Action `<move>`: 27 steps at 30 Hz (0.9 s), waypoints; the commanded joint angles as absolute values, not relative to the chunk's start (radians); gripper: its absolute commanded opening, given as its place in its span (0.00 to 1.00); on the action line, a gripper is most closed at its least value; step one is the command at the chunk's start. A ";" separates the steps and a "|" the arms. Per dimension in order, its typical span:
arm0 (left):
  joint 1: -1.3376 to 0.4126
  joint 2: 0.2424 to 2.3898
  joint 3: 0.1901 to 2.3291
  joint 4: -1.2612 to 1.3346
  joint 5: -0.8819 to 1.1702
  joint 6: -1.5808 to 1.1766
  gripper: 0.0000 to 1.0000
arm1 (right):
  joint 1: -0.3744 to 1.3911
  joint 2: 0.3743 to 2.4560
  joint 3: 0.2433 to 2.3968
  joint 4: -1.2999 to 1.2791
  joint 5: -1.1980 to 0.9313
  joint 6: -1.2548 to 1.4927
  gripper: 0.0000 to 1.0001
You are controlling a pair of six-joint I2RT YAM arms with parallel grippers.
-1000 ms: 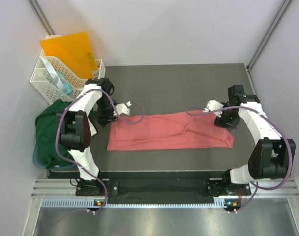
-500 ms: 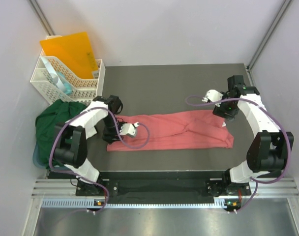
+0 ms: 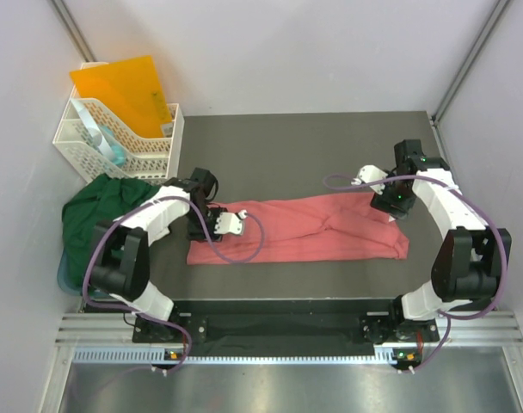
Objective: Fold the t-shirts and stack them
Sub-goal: Fold the other side of the tshirt into a rectangle
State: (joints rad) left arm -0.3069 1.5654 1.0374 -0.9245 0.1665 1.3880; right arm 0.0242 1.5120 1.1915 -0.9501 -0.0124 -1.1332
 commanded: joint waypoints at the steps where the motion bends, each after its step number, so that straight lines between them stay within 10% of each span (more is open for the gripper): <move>1: -0.318 1.594 1.035 -0.871 0.176 1.365 0.55 | 0.037 1.474 1.186 -0.920 -0.029 -1.123 0.63; 27: -0.334 1.628 1.043 -0.973 0.210 1.387 0.50 | 0.035 1.523 1.229 -0.905 -0.023 -1.111 0.61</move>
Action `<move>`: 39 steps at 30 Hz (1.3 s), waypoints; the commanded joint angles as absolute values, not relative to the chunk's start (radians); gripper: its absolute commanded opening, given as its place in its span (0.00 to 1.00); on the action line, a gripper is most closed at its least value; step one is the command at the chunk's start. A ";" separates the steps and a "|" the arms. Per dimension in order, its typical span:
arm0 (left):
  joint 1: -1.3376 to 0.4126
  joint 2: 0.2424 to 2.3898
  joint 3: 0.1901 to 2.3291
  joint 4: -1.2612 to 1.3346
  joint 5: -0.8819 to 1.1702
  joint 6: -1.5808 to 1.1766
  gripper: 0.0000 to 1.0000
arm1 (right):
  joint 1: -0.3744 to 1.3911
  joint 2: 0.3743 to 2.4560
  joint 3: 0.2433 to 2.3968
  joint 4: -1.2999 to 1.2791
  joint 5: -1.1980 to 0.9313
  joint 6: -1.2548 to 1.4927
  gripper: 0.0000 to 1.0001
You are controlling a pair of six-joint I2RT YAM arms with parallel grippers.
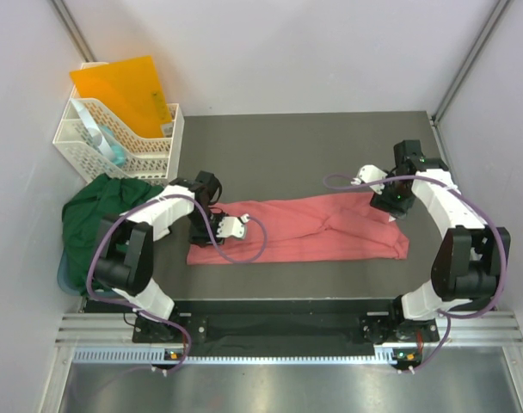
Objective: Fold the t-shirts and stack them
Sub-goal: Fold the other side of the tshirt into a rectangle
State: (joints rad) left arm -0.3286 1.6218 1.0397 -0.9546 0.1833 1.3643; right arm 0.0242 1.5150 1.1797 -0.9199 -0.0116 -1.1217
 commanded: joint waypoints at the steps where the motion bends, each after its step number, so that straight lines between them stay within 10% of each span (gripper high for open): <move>1: -0.337 1.632 1.042 -0.965 0.206 1.376 0.49 | 0.034 1.531 1.232 -0.904 -0.023 -1.108 0.61; 13: -0.342 1.686 1.025 -0.890 0.198 1.335 0.40 | 0.035 1.549 1.252 -0.904 -0.026 -1.103 0.59; 21: -0.351 1.712 1.037 -0.900 0.181 1.321 0.00 | 0.035 1.558 1.241 -0.928 -0.035 -1.111 0.57; 39: -0.357 1.697 1.057 -0.911 0.170 1.312 0.00 | 0.008 1.667 1.220 -1.048 -0.121 -1.114 0.61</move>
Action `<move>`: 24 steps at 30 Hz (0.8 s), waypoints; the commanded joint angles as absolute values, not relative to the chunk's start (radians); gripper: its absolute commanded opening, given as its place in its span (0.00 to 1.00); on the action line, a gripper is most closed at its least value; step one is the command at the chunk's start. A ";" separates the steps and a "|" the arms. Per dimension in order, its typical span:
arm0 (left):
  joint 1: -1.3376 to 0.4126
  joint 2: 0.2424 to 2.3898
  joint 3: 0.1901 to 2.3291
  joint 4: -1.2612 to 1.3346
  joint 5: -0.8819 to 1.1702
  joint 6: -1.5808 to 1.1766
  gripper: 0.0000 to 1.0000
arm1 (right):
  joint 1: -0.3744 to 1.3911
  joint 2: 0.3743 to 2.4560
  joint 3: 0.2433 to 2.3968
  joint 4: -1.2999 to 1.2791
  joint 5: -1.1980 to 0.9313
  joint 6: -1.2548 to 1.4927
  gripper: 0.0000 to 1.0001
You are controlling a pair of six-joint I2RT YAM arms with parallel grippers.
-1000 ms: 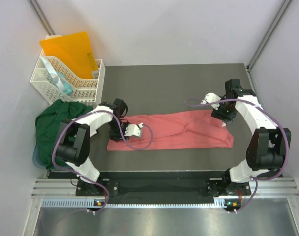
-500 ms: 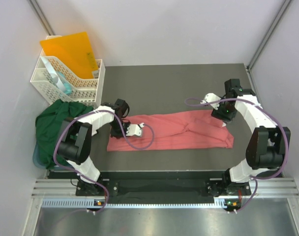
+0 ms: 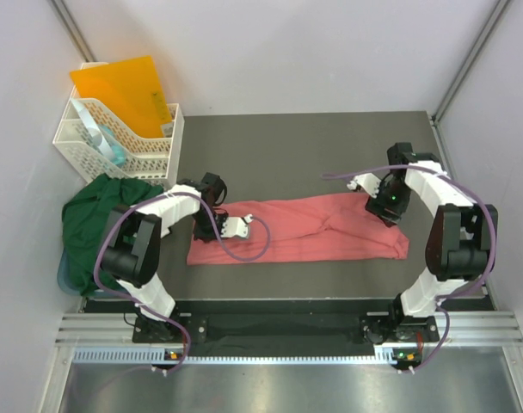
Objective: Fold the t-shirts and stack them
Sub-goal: Fold the other side of the tshirt into a rectangle
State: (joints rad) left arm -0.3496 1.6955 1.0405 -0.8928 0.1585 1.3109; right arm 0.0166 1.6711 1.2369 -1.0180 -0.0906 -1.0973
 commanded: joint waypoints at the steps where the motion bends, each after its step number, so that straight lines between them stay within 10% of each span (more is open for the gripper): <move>1: -0.357 1.695 1.057 -0.911 0.169 1.312 0.00 | -0.030 1.672 1.216 -1.046 -0.124 -1.114 0.62; 16: -0.367 1.710 1.086 -0.922 0.156 1.321 0.00 | -0.071 1.764 1.207 -1.069 -0.184 -1.111 0.48; 24: -0.365 1.710 1.089 -0.927 0.155 1.325 0.00 | -0.071 1.767 1.216 -1.060 -0.170 -1.100 0.03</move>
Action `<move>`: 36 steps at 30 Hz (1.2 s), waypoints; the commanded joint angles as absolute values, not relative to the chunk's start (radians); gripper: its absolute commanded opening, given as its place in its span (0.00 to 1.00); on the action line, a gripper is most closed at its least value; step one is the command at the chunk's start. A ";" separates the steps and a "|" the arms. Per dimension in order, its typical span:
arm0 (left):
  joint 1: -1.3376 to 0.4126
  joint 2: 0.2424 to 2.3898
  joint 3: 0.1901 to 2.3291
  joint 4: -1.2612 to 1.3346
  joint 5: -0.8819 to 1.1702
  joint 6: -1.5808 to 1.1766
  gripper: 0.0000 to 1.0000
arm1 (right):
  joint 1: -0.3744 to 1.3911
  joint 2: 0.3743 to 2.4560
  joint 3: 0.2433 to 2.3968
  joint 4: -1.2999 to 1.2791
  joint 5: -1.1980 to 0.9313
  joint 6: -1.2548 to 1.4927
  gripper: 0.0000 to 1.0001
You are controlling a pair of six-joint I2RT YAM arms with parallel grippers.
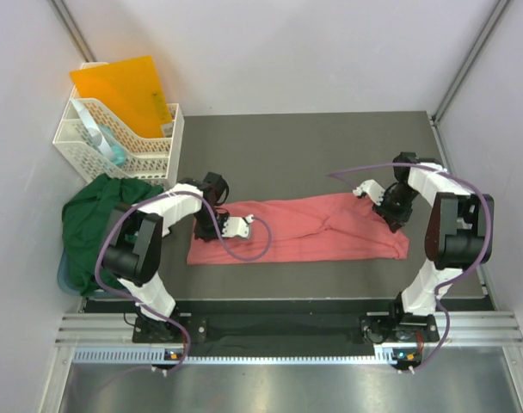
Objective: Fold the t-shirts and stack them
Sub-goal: Fold the other side of the tshirt into a rectangle
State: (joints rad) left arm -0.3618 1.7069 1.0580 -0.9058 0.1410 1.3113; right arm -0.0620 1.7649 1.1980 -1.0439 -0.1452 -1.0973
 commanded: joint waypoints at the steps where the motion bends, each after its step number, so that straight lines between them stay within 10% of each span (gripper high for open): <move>1: -0.367 1.709 1.089 -0.930 0.155 1.327 0.00 | -0.072 1.764 1.221 -1.058 -0.160 -1.098 0.00; 24: -0.354 1.621 1.295 -0.988 0.011 1.330 0.00 | -0.067 1.675 1.413 -1.069 -0.077 -1.117 0.00; 36: -0.318 1.618 1.270 -0.533 -0.239 1.276 0.00 | -0.051 1.674 1.456 -0.802 -0.006 -1.040 0.00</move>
